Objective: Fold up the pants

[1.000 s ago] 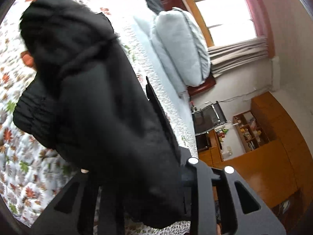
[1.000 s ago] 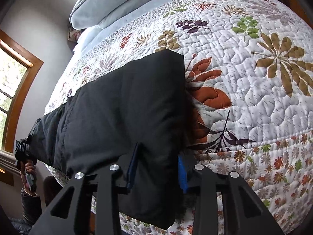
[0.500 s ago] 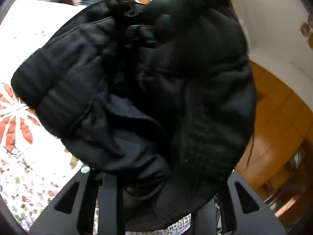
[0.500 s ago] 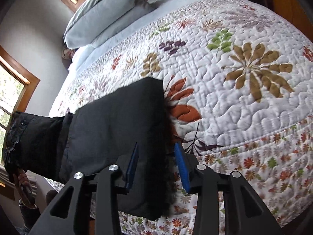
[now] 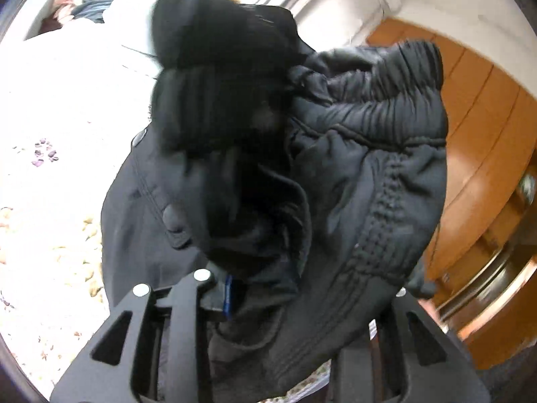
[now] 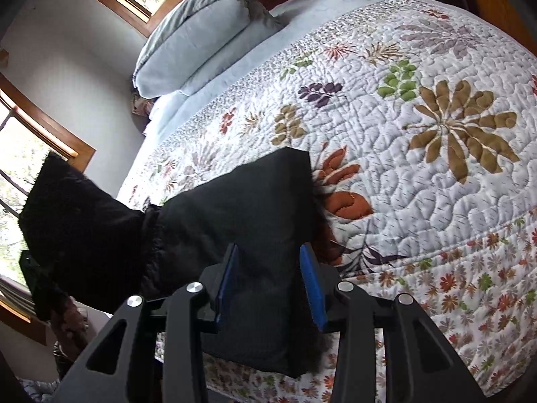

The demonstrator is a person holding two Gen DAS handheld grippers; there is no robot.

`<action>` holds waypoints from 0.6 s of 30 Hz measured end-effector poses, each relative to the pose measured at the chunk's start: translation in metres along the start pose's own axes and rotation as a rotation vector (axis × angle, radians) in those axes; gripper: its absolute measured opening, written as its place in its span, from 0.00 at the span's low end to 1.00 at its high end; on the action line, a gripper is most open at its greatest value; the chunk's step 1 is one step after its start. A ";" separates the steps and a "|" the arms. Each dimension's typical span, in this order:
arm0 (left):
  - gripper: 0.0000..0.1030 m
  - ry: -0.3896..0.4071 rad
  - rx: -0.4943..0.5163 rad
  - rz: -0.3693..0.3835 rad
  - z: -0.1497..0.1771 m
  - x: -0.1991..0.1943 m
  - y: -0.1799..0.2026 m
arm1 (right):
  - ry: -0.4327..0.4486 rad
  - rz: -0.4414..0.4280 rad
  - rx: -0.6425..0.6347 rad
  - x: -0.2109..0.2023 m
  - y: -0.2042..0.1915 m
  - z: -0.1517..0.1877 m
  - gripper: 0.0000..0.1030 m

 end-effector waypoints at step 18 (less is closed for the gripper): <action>0.58 -0.319 0.451 -0.187 0.091 0.099 0.043 | -0.064 -0.166 0.030 0.030 -0.039 -0.004 0.78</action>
Point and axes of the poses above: each gripper's, at about its wrist camera, not at the fingertips, and x roughly the way its jaws point, y to its right, z to its underside, the point moved 2 cm from there along x, roughly the way its jaws point, and after that the axes turned 9 degrees about y, right-handed, at the moved point
